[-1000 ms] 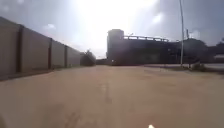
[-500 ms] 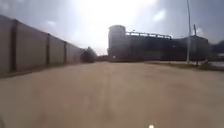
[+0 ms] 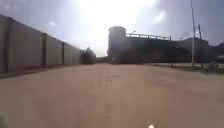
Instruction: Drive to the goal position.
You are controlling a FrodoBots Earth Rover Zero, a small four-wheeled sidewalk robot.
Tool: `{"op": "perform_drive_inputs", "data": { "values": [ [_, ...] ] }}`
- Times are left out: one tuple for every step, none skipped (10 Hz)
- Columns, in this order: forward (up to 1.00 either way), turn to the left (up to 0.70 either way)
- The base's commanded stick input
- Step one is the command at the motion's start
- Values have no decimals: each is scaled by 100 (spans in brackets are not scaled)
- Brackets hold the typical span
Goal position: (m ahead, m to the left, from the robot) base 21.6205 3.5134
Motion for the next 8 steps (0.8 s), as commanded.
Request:
{"op": "perform_drive_inputs", "data": {
  "values": [
    [100, 0],
    [100, 0],
    [100, 0],
    [100, 0],
    [100, 0],
    [100, 0],
    [100, 0],
    [100, 0]
  ]
}}
